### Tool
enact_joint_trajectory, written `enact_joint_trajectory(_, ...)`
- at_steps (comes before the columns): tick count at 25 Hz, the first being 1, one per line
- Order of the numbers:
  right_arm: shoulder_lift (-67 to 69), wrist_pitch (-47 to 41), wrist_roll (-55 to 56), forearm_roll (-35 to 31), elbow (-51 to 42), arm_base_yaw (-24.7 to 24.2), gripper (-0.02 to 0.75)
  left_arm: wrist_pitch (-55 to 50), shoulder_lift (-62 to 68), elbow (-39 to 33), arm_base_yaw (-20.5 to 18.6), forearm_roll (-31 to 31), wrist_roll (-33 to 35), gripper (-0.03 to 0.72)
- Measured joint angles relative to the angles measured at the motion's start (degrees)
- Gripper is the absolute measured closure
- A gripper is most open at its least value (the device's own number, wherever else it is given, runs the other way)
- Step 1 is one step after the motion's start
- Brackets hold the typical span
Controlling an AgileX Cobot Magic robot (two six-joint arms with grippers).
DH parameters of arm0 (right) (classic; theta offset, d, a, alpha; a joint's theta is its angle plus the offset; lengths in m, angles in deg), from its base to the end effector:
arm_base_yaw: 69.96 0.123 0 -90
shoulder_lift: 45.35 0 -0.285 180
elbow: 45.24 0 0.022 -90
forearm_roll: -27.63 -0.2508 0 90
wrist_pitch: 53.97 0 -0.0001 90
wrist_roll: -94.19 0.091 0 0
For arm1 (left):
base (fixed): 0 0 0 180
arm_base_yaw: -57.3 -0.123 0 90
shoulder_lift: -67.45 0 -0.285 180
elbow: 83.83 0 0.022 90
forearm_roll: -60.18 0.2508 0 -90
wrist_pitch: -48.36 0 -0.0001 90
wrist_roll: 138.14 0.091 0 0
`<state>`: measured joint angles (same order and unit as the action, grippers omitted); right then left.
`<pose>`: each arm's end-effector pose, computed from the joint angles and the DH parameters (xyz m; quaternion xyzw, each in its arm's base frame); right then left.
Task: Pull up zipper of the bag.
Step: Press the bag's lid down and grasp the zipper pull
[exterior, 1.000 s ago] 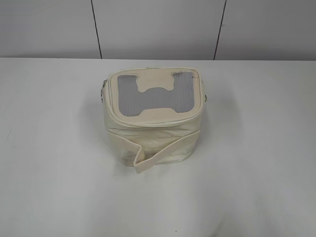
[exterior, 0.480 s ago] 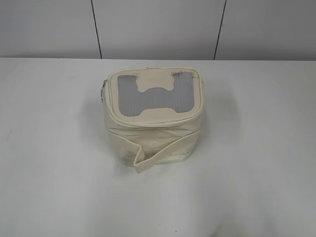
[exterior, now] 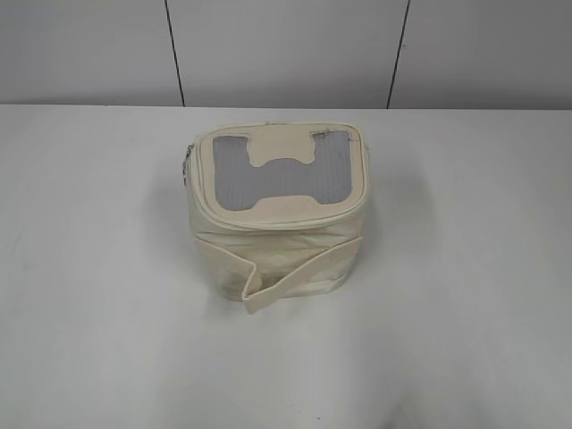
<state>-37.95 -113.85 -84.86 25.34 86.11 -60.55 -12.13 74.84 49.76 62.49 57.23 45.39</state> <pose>-0.0056 0.0023 0.2782 -0.0632 0.8452 0.0678 0.5264 -0.0107 -0.0031 0.2881 0.0653 0.8372 -0.0336 0.5419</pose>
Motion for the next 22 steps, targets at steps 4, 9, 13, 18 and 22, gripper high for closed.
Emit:
enact_joint_trajectory(4,1.4,1.4,-0.5,-6.3,0.1,0.0,0.274,0.0,0.0,0.0,0.0,0.0,0.0,0.461)
enact_joint_trajectory(9,22.6,12.0,-14.7,-15.3,1.9,0.0,0.317,0.0,0.0,0.0,0.0,0.0,0.0,0.462)
enact_joint_trajectory(13,51.1,26.2,-40.0,-35.1,8.4,0.0,0.318,0.0,0.0,0.0,0.0,0.0,0.0,0.461)
enact_joint_trajectory(18,84.8,22.7,-68.9,-57.3,28.5,0.6,0.321,0.0,0.9,0.0,0.0,0.0,0.0,0.461)
enact_joint_trajectory(22,104.3,15.2,-72.7,-59.2,47.6,3.9,0.321,-0.4,1.1,0.2,0.0,-0.1,0.0,0.459)
